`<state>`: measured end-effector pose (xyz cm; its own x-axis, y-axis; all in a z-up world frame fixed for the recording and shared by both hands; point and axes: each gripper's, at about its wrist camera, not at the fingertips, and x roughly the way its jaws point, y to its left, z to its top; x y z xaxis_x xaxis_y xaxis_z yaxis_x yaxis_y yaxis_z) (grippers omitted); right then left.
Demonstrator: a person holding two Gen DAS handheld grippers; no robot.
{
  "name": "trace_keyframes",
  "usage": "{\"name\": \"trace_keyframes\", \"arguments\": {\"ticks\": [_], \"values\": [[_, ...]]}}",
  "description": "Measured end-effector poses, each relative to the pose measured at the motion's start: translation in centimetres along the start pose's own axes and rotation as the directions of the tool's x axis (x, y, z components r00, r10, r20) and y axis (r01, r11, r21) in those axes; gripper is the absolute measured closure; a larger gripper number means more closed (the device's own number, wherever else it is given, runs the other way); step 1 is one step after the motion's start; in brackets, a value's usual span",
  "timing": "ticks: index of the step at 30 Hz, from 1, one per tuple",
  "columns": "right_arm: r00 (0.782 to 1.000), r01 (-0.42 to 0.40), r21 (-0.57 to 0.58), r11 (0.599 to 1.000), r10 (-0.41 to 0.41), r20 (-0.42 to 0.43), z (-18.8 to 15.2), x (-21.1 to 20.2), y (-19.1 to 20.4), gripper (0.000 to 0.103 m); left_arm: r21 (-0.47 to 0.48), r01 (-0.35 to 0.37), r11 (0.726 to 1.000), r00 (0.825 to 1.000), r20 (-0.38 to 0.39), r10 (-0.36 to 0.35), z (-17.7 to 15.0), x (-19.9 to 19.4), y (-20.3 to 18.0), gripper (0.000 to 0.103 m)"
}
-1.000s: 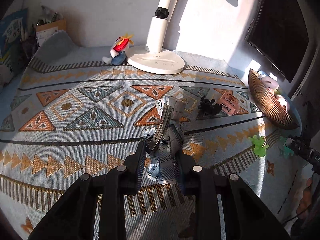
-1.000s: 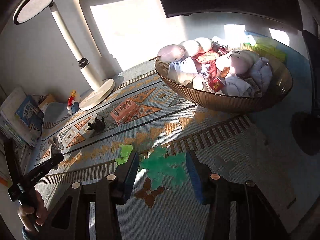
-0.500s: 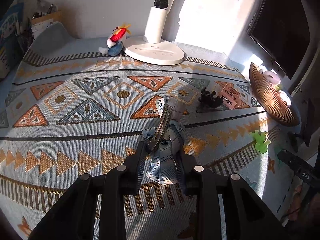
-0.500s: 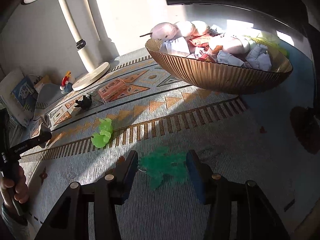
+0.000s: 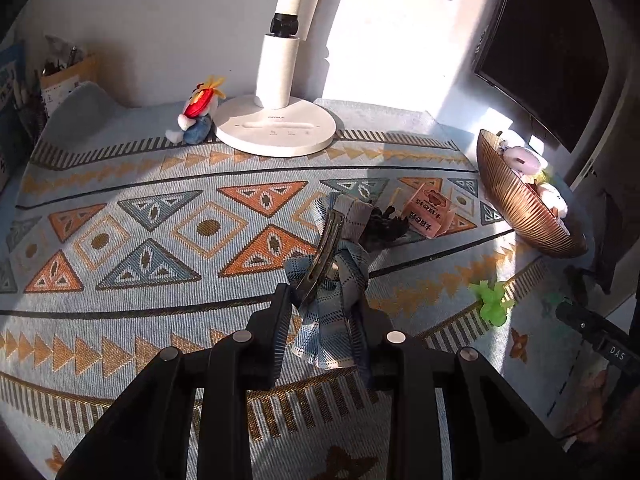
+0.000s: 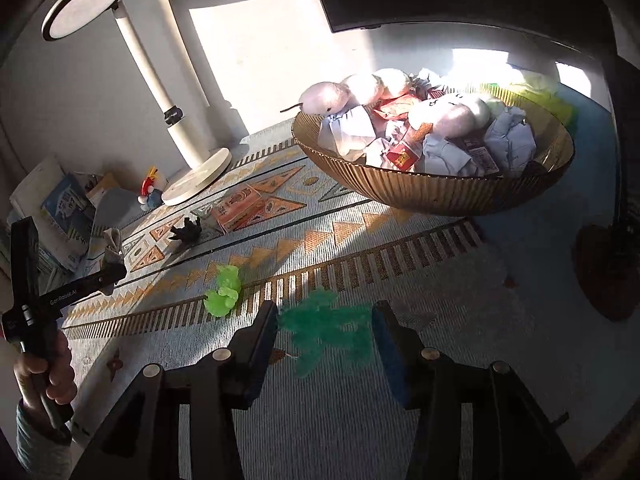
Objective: Organize objects
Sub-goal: 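Carry the plaid bow and green jelly toy into the bowl and open both grippers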
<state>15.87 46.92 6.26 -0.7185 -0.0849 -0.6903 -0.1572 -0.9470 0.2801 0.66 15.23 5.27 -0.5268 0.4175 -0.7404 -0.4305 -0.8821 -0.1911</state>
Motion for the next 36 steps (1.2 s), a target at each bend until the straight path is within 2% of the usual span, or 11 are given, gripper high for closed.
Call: {"name": "trace_keyframes", "arguments": {"ticks": [5,11,16,20,21,22,23,24,27,30,36], "values": [[0.990,-0.010,0.045,0.999,0.003,0.140,6.0,-3.6,-1.5,0.055,0.146,0.095,0.985,0.993,0.051,-0.103,6.3,-0.3,-7.2,0.078],[0.950,0.110,0.206,0.972,-0.164,0.267,14.5,-5.6,-5.8,0.055,0.292,0.287,0.912,0.954,-0.002,-0.300,11.3,2.3,-17.9,0.077],[0.923,0.197,0.323,0.926,-0.286,0.258,19.5,-4.0,-9.4,0.055,0.362,0.337,0.869,0.940,-0.076,-0.333,11.7,6.3,-24.2,0.077],[0.916,0.242,0.360,0.901,-0.335,0.221,21.2,-1.7,-11.3,0.054,0.435,0.309,0.846,0.949,-0.077,-0.307,11.3,8.3,-27.1,0.075],[0.915,0.247,0.363,0.898,-0.340,0.218,21.6,-1.0,-11.6,0.052,0.453,0.293,0.842,0.953,-0.068,-0.295,11.1,8.6,-27.5,0.063],[0.913,0.264,0.368,0.892,-0.354,0.204,21.8,-0.4,-11.8,0.035,0.474,0.288,0.832,0.953,-0.057,-0.297,11.0,8.8,-27.9,0.058],[0.910,0.280,0.364,0.888,-0.366,0.195,21.8,0.1,-11.8,0.023,0.494,0.270,0.826,0.957,-0.039,-0.289,10.7,8.9,-28.1,0.043],[0.905,0.292,0.352,0.890,-0.375,0.199,21.6,0.3,-11.6,0.021,0.506,0.243,0.828,0.962,-0.017,-0.272,10.6,8.8,-28.2,0.023],[0.902,0.298,0.321,0.899,-0.375,0.215,20.8,0.3,-10.7,0.021,0.506,0.244,0.827,0.956,0.017,-0.292,10.3,7.7,-27.5,0.021],[0.922,0.248,0.298,0.922,-0.319,0.218,19.9,0.0,-9.3,0.022,0.486,0.226,0.844,0.959,0.038,-0.279,10.6,6.6,-26.2,0.021],[0.964,0.089,0.135,0.987,-0.120,0.238,16.2,-3.5,-3.1,0.017,0.437,0.176,0.882,0.962,0.112,-0.247,8.8,1.7,-21.1,0.021]]}}
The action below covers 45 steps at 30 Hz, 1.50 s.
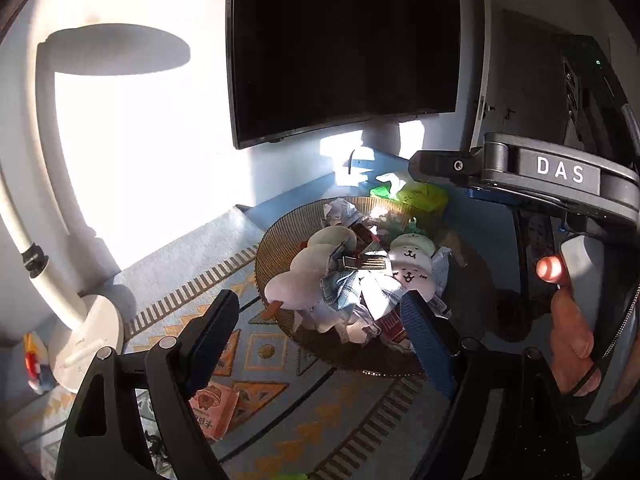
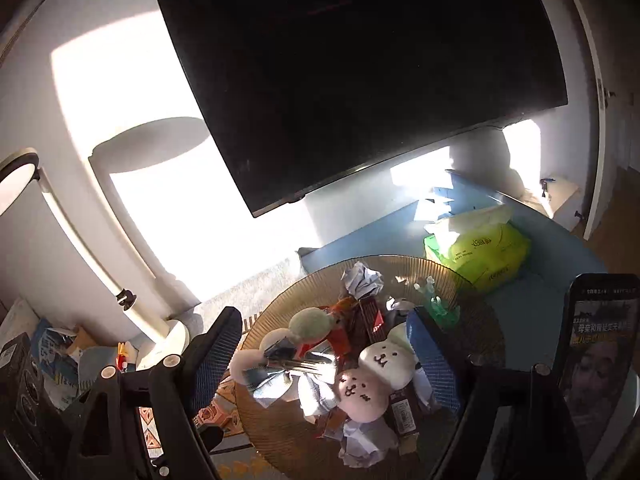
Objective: Organize objects
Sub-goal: 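Carry the plaid bow and green jelly toy into the bowl and open both grippers, then move both grippers back over the rug, then grasp the black toy figure with the left gripper while the right grasps the pink printed box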
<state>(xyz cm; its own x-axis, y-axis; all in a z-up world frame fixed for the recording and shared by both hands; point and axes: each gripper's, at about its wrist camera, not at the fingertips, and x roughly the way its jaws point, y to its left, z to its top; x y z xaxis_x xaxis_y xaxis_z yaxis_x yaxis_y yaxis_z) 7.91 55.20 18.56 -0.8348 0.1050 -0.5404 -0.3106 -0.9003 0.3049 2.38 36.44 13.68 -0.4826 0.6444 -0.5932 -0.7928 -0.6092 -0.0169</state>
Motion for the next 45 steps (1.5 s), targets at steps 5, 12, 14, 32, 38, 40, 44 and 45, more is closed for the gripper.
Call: {"name": "trace_keyframes", "arguments": {"ticks": [5,12,14,32,38,40,44,45], "values": [[0.987,-0.156,-0.199,0.968,0.147,-0.059,-6.8,-3.1,6.1,0.000,-0.105,-0.138,0.985,0.990,-0.005,0.138,-6.1,-5.8,4.5,0.000],[0.971,-0.234,-0.376,0.897,0.195,-0.140,-16.7,-1.8,10.3,0.000,-0.370,-0.365,0.854,0.931,-0.145,0.335,-16.2,-10.3,12.7,0.001],[0.971,-0.230,-0.363,0.903,0.188,-0.148,-17.1,-1.0,9.7,0.000,-0.427,-0.409,0.806,0.912,-0.167,0.374,-18.3,-10.8,14.5,0.001],[0.974,-0.096,-0.347,0.933,0.017,-0.225,-18.4,4.0,7.8,0.000,-0.372,-0.591,0.716,0.802,-0.366,0.472,-20.5,-7.2,15.3,0.001],[0.963,-0.046,-0.359,0.932,-0.054,-0.262,-18.6,5.3,8.1,0.000,-0.341,-0.607,0.718,0.787,-0.383,0.483,-20.4,-7.0,15.0,0.001],[0.962,-0.037,-0.366,0.930,-0.065,-0.264,-18.6,5.4,8.2,0.000,-0.342,-0.602,0.722,0.791,-0.379,0.480,-20.4,-7.1,15.0,0.001],[0.973,-0.001,-0.364,0.931,-0.084,-0.216,-18.5,4.7,8.1,0.000,-0.352,-0.592,0.725,0.800,-0.367,0.476,-20.3,-7.3,15.0,0.001],[0.975,0.009,-0.360,0.933,-0.088,-0.204,-18.4,4.5,8.1,0.000,-0.355,-0.589,0.726,0.802,-0.363,0.474,-20.3,-7.3,15.0,0.001]]}}
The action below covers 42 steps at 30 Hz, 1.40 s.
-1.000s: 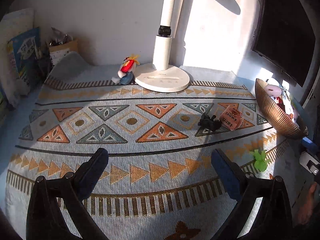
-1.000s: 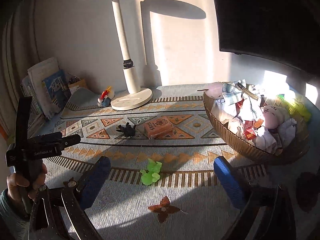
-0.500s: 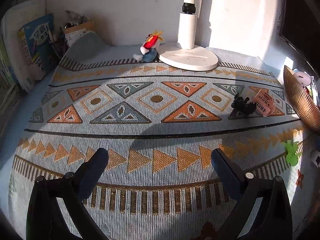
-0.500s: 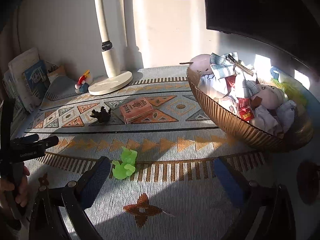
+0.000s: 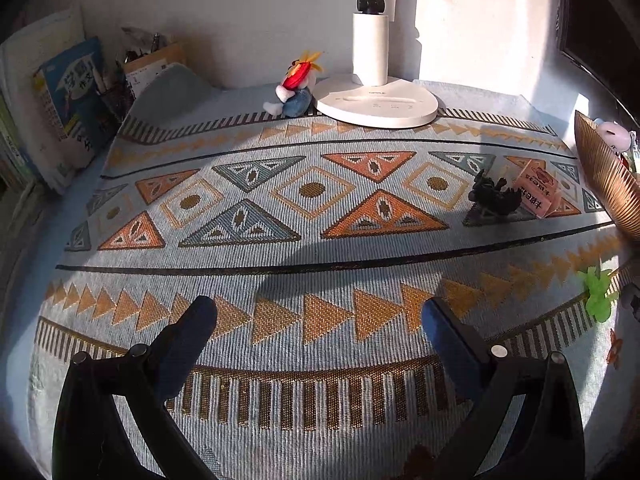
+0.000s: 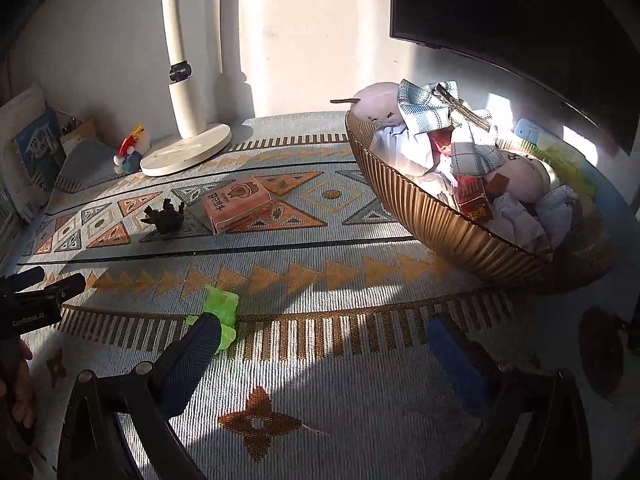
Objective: Organize objects
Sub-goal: 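Grasp the black toy figure with the left gripper while the right grasps the pink printed box, then carry the black figure and pink box into the bowl and open both grippers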
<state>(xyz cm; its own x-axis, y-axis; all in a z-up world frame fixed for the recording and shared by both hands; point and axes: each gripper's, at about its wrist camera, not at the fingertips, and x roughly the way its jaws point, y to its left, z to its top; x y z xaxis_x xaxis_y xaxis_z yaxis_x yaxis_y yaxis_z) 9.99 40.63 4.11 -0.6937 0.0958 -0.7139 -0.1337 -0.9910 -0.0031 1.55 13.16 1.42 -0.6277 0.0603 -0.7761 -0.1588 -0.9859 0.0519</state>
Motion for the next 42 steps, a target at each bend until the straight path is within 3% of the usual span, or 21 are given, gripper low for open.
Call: {"name": "trace_keyframes", "arguments": {"ticks": [4,6,7,8,10,13,16,21,26,29,30,32,34,37,39,42], "values": [[1.000,-0.005,0.036,0.999,0.004,0.018,0.3,-0.3,-0.6,0.000,0.015,0.019,1.000,1.000,0.007,-0.019,0.0,-0.2,-0.3,0.001],[0.998,-0.068,0.071,0.995,0.068,-0.003,0.7,-0.3,-0.9,0.015,0.029,0.018,0.999,0.999,0.041,-0.020,0.1,-0.8,-0.5,0.001],[0.990,-0.137,0.104,0.985,0.140,-0.025,1.1,-0.3,-1.1,0.031,0.037,0.025,0.999,0.997,0.078,-0.028,0.1,-1.4,-0.6,0.001],[0.978,-0.193,0.137,0.972,0.201,-0.049,1.6,-0.2,-1.0,0.034,0.054,0.049,0.997,0.992,0.110,-0.055,0.3,-1.9,-0.7,0.001],[0.964,-0.234,0.175,0.956,0.251,-0.083,2.9,0.2,-0.3,0.034,0.100,0.115,0.988,0.985,0.114,-0.126,1.4,-2.2,-1.3,0.001],[0.924,-0.325,0.236,0.916,0.361,-0.128,4.8,1.9,1.1,0.034,0.201,0.220,0.955,0.972,0.034,-0.231,3.4,-1.5,-3.7,0.001],[0.918,-0.288,0.297,0.910,0.351,-0.185,6.2,4.2,1.9,0.034,0.328,0.318,0.890,0.946,-0.040,-0.323,4.6,0.2,-6.9,0.001],[0.908,-0.268,0.402,0.876,0.369,-0.198,7.5,7.1,1.0,0.034,0.395,0.349,0.850,0.935,-0.093,-0.341,5.3,3.2,-10.1,0.004],[0.903,-0.242,0.409,0.880,0.358,-0.236,8.5,9.4,1.3,0.034,0.396,0.366,0.842,0.929,-0.106,-0.354,6.0,4.0,-11.4,0.015],[0.903,-0.239,0.428,0.872,0.361,-0.231,9.0,10.4,1.4,0.034,0.380,0.382,0.842,0.923,-0.116,-0.366,6.4,4.2,-11.6,0.037],[0.901,-0.246,0.431,0.868,0.369,-0.229,9.2,10.6,1.6,0.034,0.376,0.384,0.843,0.922,-0.107,-0.372,6.5,4.2,-11.5,0.049],[0.894,-0.264,0.439,0.859,0.388,-0.223,9.5,11.2,1.7,0.033,0.345,0.406,0.847,0.912,-0.093,-0.399,6.8,4.3,-11.0,0.062],[0.900,-0.252,0.433,0.866,0.374,-0.224,10.0,11.7,2.0,0.033,0.307,0.438,0.845,0.898,-0.096,-0.430,6.8,4.4,-10.3,0.062],[0.913,-0.223,0.391,0.893,0.332,-0.237,10.8,12.5,3.2,0.030,0.276,0.452,0.848,0.891,-0.091,-0.445,6.7,4.2,-9.5,0.062],[0.922,-0.218,0.327,0.920,0.304,-0.241,11.1,12.9,4.6,0.029,0.251,0.453,0.856,0.891,-0.086,-0.446,6.7,4.3,-8.9,0.062],[0.940,-0.187,0.178,0.966,0.229,-0.253,11.1,13.2,6.6,0.028,0.207,0.492,0.846,0.870,-0.094,-0.484,6.7,4.3,-7.8,0.062]]}}
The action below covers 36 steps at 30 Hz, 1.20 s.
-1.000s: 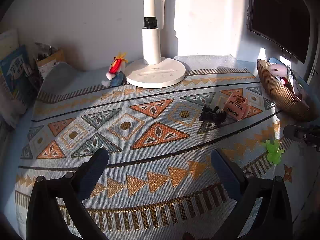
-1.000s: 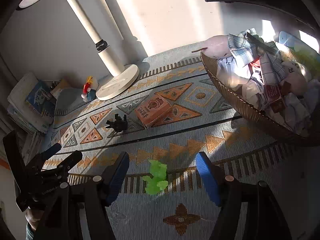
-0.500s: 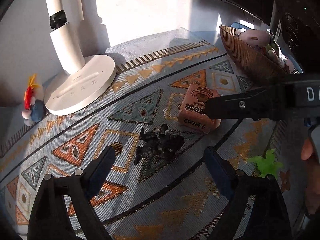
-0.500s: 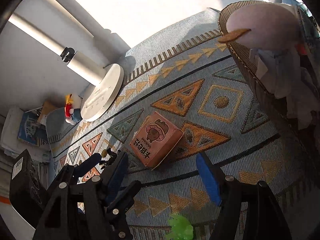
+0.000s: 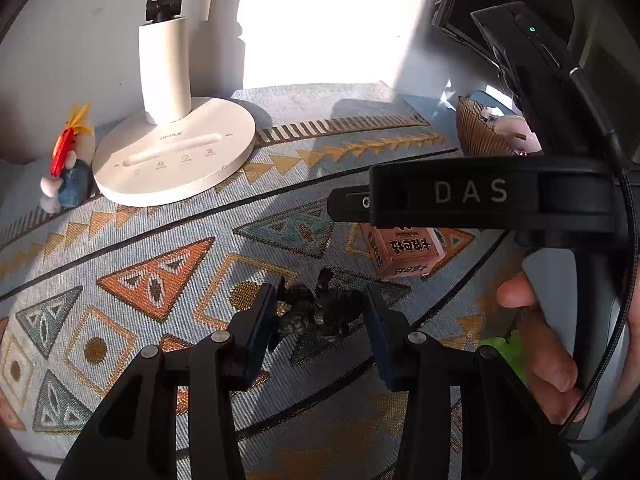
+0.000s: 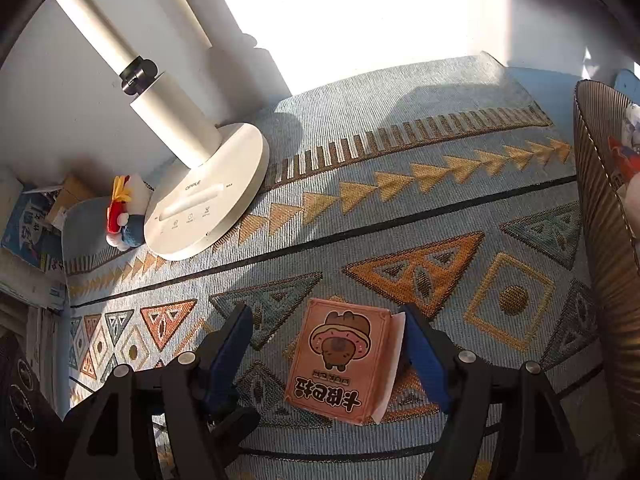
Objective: Organize objects
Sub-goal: 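Carry the black figure and pink box into the bowl and open both grippers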
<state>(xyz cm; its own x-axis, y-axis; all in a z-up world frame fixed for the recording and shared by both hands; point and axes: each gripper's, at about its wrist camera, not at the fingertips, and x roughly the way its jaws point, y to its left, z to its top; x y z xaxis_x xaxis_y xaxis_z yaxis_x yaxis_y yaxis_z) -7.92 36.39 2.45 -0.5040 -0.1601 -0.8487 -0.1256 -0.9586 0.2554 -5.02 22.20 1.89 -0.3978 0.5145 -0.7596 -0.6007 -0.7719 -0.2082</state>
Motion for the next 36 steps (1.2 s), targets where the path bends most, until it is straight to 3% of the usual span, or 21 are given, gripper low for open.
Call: {"name": "trace_keyframes", "arguments": {"ticks": [4,6,8,11,15,17,20,23,36], "values": [[1.000,0.023,-0.026,0.999,-0.022,0.005,-1.5,-0.7,0.0,0.029,-0.010,0.008,1.000,1.000,0.003,-0.008,-0.1,-0.1,0.0,0.062],[0.999,0.046,-0.039,0.998,-0.046,0.006,-1.9,-1.0,-0.1,0.034,0.005,-0.001,1.000,1.000,0.003,0.001,-0.1,-0.1,-0.3,0.062],[0.992,0.129,-0.116,0.985,-0.127,0.028,-2.3,-1.0,0.6,0.056,0.020,-0.008,1.000,1.000,0.003,0.008,-0.1,-0.1,-0.6,0.062],[0.990,0.141,-0.128,0.982,-0.138,0.034,-2.2,-1.1,0.7,0.060,0.037,-0.022,0.999,1.000,0.003,0.022,0.0,0.0,-0.7,0.062],[0.994,0.073,-0.146,0.987,-0.061,0.086,-2.7,-3.9,1.0,0.062,0.056,-0.021,0.998,1.000,0.019,0.020,0.0,-0.6,-1.2,0.062],[0.986,0.096,-0.180,0.979,-0.070,0.148,-3.0,-6.4,1.6,0.062,0.083,-0.031,0.996,0.999,0.040,0.028,-0.1,-1.4,-2.0,0.062],[0.974,0.108,-0.206,0.973,-0.062,0.217,-3.3,-9.8,2.0,0.062,0.112,-0.130,0.985,0.991,0.050,0.125,0.0,-2.6,-4.0,0.062],[0.963,0.137,-0.212,0.968,-0.079,0.258,-3.4,-12.1,2.0,0.062,0.109,-0.241,0.965,0.970,0.053,0.236,0.1,-3.8,-5.9,0.062],[0.923,0.183,-0.090,0.979,-0.139,0.359,-4.0,-18.3,-4.6,0.062,0.171,-0.280,0.945,0.954,0.160,0.254,1.3,-6.5,-12.7,0.062]]}}
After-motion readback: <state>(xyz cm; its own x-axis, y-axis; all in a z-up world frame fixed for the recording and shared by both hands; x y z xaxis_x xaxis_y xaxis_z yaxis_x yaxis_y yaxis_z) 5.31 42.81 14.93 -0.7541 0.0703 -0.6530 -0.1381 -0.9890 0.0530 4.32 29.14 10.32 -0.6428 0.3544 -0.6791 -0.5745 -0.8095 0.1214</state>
